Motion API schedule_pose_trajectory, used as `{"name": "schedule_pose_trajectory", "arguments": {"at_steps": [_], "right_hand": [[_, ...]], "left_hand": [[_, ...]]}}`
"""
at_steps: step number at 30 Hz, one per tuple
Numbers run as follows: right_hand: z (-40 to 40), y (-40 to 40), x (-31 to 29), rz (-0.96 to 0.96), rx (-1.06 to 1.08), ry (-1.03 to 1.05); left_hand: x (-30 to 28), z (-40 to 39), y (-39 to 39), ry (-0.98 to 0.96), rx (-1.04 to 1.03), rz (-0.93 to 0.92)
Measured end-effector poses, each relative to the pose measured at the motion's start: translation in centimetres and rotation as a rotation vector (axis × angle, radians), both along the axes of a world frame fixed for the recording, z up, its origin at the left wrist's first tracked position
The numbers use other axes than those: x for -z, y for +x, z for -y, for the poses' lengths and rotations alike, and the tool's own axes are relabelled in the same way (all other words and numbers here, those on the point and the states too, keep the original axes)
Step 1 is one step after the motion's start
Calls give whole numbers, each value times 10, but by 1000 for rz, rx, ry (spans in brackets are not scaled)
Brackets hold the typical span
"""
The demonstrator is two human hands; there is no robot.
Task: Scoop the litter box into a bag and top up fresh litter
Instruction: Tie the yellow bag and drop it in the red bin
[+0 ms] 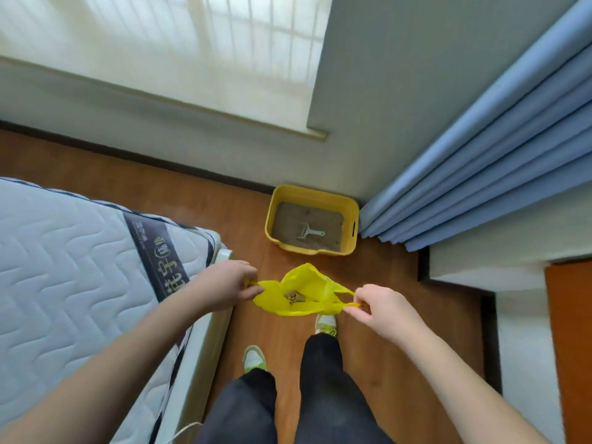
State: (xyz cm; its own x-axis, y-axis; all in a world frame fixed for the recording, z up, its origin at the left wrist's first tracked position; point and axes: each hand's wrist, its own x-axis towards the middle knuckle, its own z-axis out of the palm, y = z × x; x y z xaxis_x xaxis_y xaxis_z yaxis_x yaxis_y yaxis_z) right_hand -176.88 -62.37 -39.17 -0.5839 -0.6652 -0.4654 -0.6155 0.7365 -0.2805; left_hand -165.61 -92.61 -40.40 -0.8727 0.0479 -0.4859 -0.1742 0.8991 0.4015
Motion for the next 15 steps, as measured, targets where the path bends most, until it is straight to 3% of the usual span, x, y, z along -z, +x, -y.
{"name": "schedule_pose_trajectory", "arguments": {"at_steps": [5,9,15], "right_hand": [[3,4,-93,-121,-3,-292],[5,9,-159,-223,-1,-522],[16,16,-268,-431,-75,-816]], "left_hand": [[-98,5,6,210,-75,-58],[-177,11,7,625,-284,-165],[-287,25,0,1148,-596,-540]]}}
